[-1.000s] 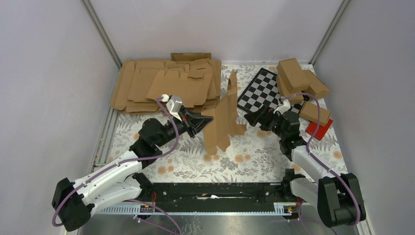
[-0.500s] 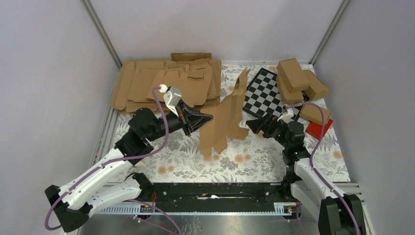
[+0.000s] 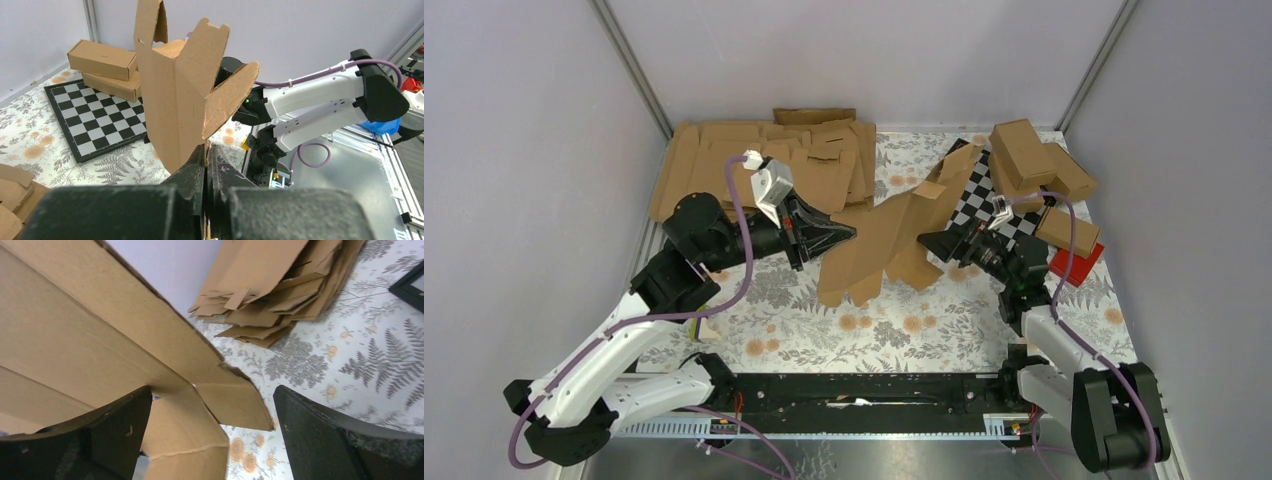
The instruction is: Fold the paper box
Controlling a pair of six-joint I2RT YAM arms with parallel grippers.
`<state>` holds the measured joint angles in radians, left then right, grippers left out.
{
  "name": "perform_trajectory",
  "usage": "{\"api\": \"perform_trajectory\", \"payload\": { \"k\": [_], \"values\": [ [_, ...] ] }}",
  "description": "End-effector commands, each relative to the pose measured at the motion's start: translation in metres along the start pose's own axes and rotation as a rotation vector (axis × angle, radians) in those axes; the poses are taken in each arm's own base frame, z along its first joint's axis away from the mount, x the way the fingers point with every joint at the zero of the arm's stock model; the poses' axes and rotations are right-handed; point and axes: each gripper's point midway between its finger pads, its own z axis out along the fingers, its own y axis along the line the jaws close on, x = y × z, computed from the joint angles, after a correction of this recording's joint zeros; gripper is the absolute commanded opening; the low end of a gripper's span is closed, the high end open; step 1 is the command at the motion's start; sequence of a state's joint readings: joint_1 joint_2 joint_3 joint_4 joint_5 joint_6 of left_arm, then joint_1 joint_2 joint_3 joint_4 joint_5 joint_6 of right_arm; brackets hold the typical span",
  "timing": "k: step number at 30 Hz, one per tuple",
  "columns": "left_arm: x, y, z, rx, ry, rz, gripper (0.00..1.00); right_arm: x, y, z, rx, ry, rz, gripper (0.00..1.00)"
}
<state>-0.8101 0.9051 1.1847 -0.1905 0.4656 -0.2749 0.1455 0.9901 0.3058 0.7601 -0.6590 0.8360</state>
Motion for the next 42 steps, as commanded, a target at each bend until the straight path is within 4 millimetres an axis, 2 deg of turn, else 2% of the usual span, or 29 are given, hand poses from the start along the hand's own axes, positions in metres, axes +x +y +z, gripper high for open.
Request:
{"api": "perform_trajectory", "payload": {
  "k": [1,4,7,8,11,14,18,23,27,33,42],
  "values": [
    [-0.019,-0.009,-0.002,0.032,-0.025,0.062,0.00,-0.019,0.039,0.004,-0.174,-0.018,-0.008,1.00],
    [-0.029,-0.012,-0.004,0.033,-0.045,0.074,0.00,-0.018,0.045,0.002,-0.215,-0.018,-0.007,0.97],
    [-0.037,-0.012,-0.006,0.020,-0.064,0.077,0.00,-0.019,0.058,-0.001,-0.268,-0.011,-0.011,0.88],
    [-0.038,-0.012,-0.006,0.013,-0.070,0.077,0.00,-0.019,0.060,-0.002,-0.276,-0.006,-0.013,0.82],
    [-0.038,-0.010,-0.006,0.003,-0.071,0.079,0.00,-0.019,0.065,-0.004,-0.288,0.000,-0.016,0.66],
    [-0.037,-0.008,-0.003,0.007,-0.074,0.081,0.00,-0.021,0.070,-0.005,-0.296,-0.004,-0.019,0.62],
    [-0.033,-0.004,0.001,-0.001,-0.059,0.080,0.00,-0.021,0.064,-0.006,-0.245,-0.010,-0.043,0.53],
    [-0.027,0.018,0.000,-0.114,-0.045,0.092,0.00,-0.021,0.055,-0.010,-0.164,-0.024,-0.097,0.40],
    [-0.022,0.046,-0.004,-0.268,-0.036,0.090,0.00,-0.018,0.045,-0.015,-0.098,-0.028,-0.126,0.25],
    [-0.012,0.071,-0.007,-0.385,-0.021,0.098,0.00,-0.012,0.040,-0.019,-0.077,-0.027,-0.127,0.00],
    [0.017,0.103,-0.016,-0.516,0.036,0.171,0.00,-0.015,0.024,-0.022,-0.001,-0.081,-0.127,0.00]
  ]
}}
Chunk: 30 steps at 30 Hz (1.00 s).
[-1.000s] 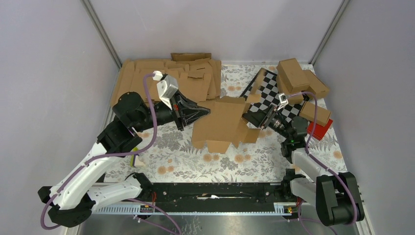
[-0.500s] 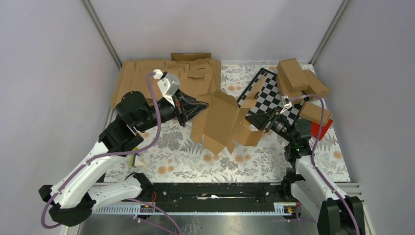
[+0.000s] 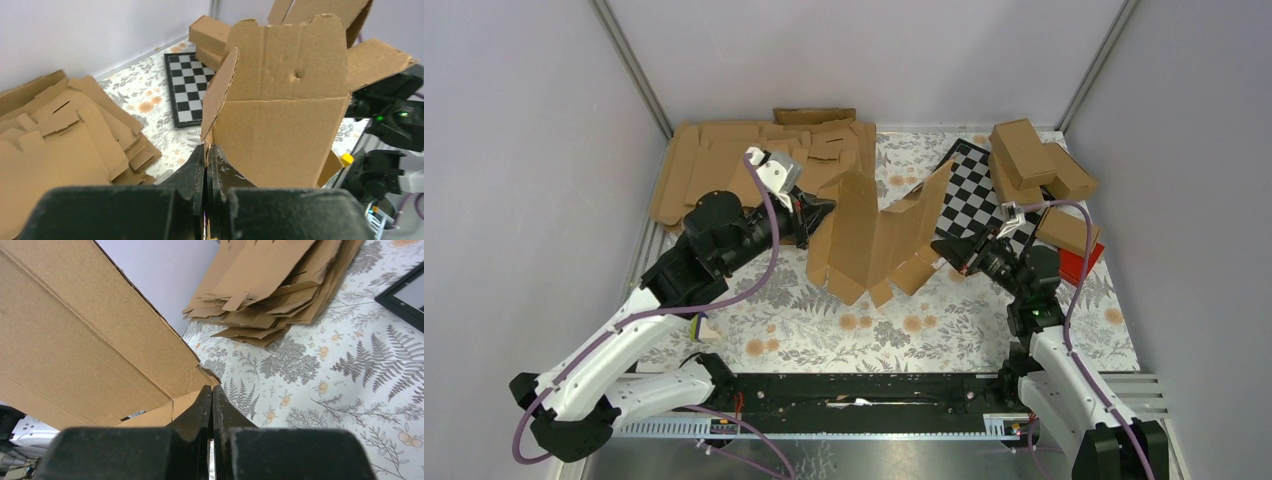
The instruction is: Fold the paper box
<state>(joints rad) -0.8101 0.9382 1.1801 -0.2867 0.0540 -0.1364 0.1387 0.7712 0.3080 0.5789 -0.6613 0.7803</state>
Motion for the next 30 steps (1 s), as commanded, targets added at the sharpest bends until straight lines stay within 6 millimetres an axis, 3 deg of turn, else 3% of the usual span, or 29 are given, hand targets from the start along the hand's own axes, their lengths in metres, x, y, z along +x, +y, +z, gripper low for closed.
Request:
{"api": "perform_trajectory", "payload": {
  "k": [1,7,14,19,23,30],
  "values": [
    [0.009,0.022,0.002,-0.101,-0.012,0.081,0.00,-0.013,-0.004,-0.002,0.039,-0.069,-0.049,0.00],
    [0.040,0.056,0.009,-0.247,0.043,0.168,0.00,-0.014,-0.020,-0.007,0.111,-0.128,-0.020,0.00],
    [0.065,0.072,0.019,-0.341,0.116,0.192,0.00,0.000,-0.046,-0.008,0.206,-0.131,0.115,0.03],
    [0.081,0.061,0.028,-0.344,0.095,0.080,0.00,0.008,-0.047,-0.005,0.171,-0.119,0.173,0.02],
    [0.112,0.074,0.038,-0.490,0.110,0.007,0.00,0.018,-0.067,-0.008,0.231,-0.121,0.150,0.01],
    [0.146,0.101,0.050,-0.726,0.090,-0.057,0.00,0.011,-0.113,-0.024,0.437,-0.209,0.003,0.00]
  ]
}}
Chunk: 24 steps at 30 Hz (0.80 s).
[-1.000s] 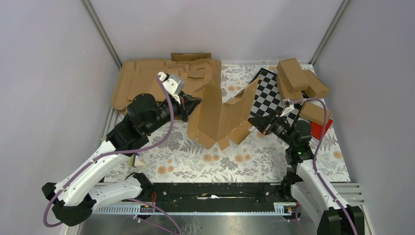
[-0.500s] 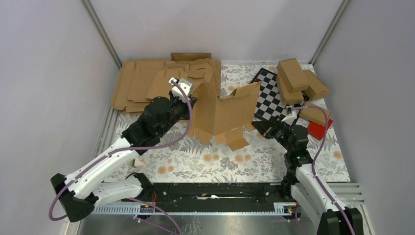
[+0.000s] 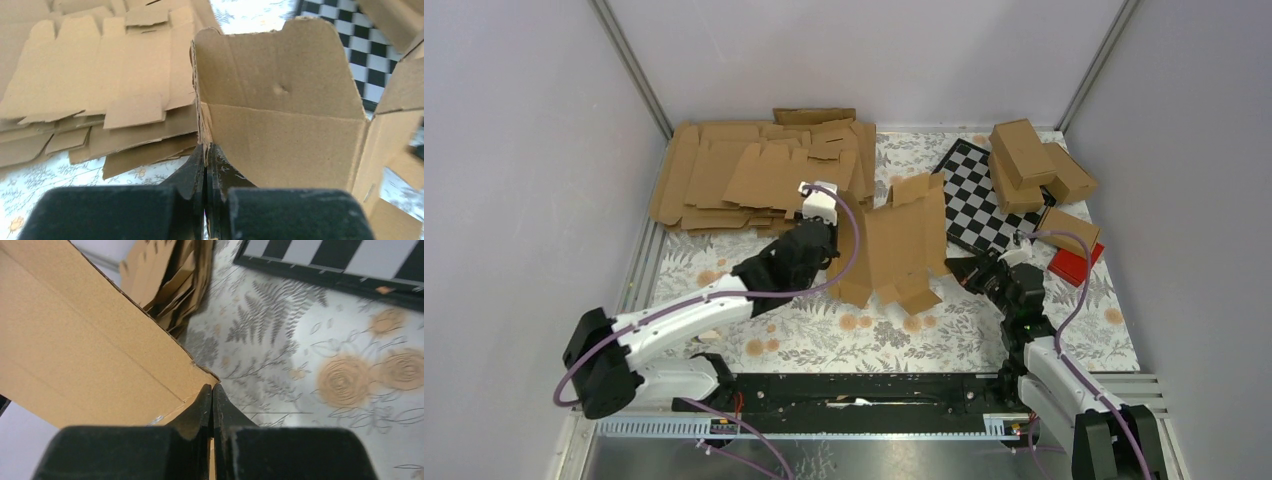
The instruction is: Fold the paper box
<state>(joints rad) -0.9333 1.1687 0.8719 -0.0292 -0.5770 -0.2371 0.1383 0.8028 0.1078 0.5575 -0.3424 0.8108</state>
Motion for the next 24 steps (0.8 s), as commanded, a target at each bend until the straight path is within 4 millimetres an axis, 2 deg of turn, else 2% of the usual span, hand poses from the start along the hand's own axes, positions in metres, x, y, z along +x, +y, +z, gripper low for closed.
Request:
{"api": "perform_trajectory", "payload": {
  "k": [1,5,9,11,13,16,19,21,24],
  "values": [
    [-0.001,0.019,0.015,-0.193,-0.055,-0.078,0.00,-0.033,-0.012,0.002,0.076,-0.153,-0.137,0.00],
    [0.007,0.012,0.026,-0.187,-0.030,-0.067,0.00,-0.034,-0.029,0.002,0.154,-0.174,-0.151,0.00],
    [0.018,0.005,0.036,-0.177,0.046,-0.057,0.00,-0.035,-0.061,0.002,0.325,-0.181,-0.107,0.00],
    [0.021,-0.002,0.040,-0.143,0.080,-0.074,0.00,-0.037,-0.067,0.003,0.369,-0.190,-0.083,0.00],
    [0.017,-0.018,0.042,-0.049,0.087,-0.124,0.00,-0.037,-0.069,0.006,0.386,-0.193,-0.069,0.00],
    [0.008,-0.053,0.037,0.160,0.072,-0.240,0.00,-0.035,-0.067,0.012,0.411,-0.197,-0.084,0.00],
    [-0.006,-0.078,0.029,0.301,0.052,-0.317,0.00,-0.024,-0.059,0.022,0.416,-0.171,-0.128,0.00],
    [-0.016,-0.088,0.025,0.363,0.033,-0.331,0.00,-0.020,-0.054,0.028,0.416,-0.163,-0.140,0.00],
    [-0.026,-0.092,0.023,0.397,-0.004,-0.304,0.00,-0.016,-0.046,0.032,0.391,-0.165,-0.143,0.00]
  ]
}}
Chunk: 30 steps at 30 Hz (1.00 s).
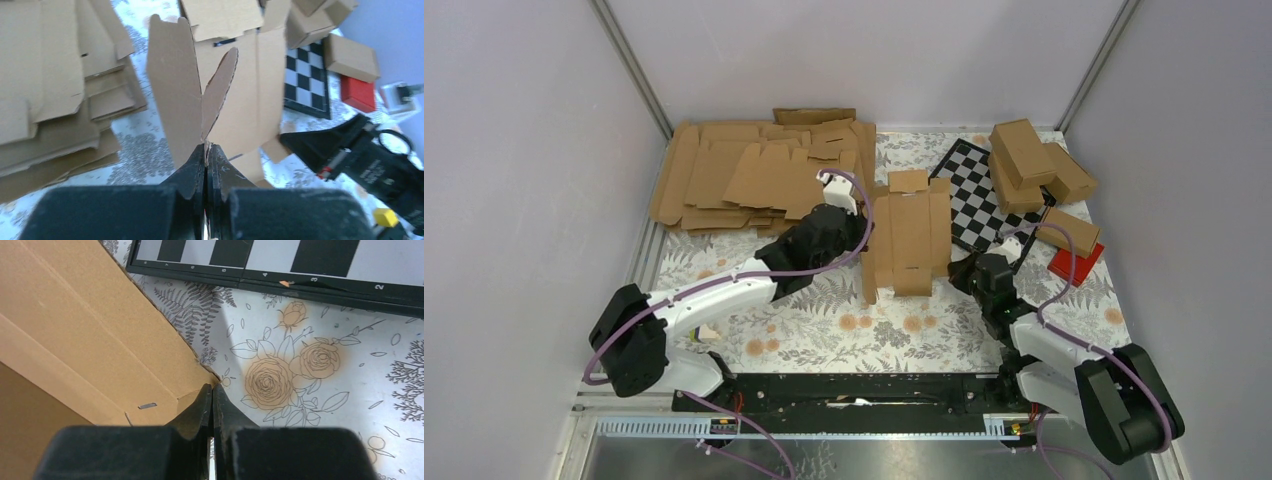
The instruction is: Fold the paper box
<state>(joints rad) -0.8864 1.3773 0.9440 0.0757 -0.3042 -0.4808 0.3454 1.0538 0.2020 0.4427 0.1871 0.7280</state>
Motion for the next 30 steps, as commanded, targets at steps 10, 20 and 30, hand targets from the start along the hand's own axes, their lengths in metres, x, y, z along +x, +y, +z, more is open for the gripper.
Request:
{"api": "perform_trajectory", "payload": {
  "k": [10,20,30],
  "values": [
    [-0.061,-0.095,-0.038,0.511,-0.175,0.064,0.00,-0.012,0.044,0.005,-0.077,-0.092,-0.033,0.07],
    [0.007,-0.103,-0.057,0.748,-0.111,0.279,0.00,0.026,0.039,0.011,-0.129,0.042,-0.125,0.23],
    [0.028,-0.067,-0.048,0.588,-0.101,0.363,0.00,0.025,0.049,0.005,-0.210,0.047,-0.264,0.48]
  ]
}}
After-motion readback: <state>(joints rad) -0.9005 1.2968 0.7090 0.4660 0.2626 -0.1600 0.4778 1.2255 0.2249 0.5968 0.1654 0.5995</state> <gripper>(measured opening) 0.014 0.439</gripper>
